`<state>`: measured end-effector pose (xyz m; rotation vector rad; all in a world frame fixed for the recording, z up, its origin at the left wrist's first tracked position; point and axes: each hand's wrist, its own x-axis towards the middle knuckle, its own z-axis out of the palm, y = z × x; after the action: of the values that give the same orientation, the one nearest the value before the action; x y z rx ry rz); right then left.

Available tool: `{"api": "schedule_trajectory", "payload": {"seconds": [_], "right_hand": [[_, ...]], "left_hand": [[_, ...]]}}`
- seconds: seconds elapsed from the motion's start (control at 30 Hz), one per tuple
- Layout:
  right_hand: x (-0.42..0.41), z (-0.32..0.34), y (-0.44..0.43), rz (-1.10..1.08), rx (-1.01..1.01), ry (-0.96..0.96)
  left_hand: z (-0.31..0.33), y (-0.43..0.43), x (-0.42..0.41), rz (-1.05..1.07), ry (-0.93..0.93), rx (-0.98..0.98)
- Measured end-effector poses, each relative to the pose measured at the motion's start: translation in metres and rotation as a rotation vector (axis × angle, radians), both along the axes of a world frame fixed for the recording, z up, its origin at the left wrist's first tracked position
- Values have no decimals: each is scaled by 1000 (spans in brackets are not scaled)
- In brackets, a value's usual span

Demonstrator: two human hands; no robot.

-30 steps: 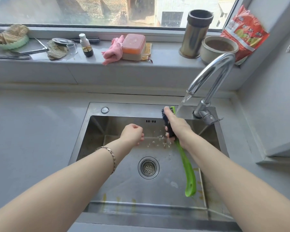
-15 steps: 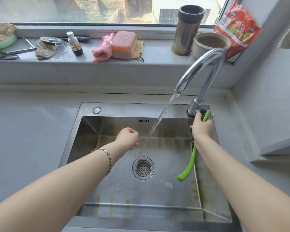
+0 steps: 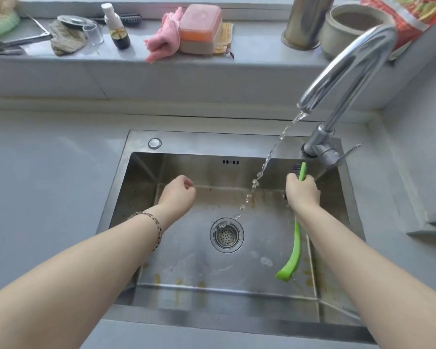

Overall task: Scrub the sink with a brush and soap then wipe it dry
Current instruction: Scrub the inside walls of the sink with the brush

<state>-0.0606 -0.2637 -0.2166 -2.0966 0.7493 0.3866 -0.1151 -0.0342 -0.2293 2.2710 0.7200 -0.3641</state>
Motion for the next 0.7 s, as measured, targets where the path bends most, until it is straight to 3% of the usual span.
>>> {"api": "schedule_trajectory", "payload": {"seconds": [0.17, 0.3, 0.47, 0.6, 0.7], "right_hand": [[-42, -65, 83, 216, 273, 137], [-71, -111, 153, 314, 495, 125], [-86, -144, 245, 358, 529, 63], [-112, -137, 309, 397, 643, -81], [-119, -171, 321, 241, 651, 43]], "left_hand": [[-25, 66, -32, -181, -187, 432], [-46, 124, -40, -213, -189, 582], [-68, 165, -30, -246, -182, 561], [-86, 180, -31, -234, -290, 504], [-90, 183, -31, -201, -352, 460]]}}
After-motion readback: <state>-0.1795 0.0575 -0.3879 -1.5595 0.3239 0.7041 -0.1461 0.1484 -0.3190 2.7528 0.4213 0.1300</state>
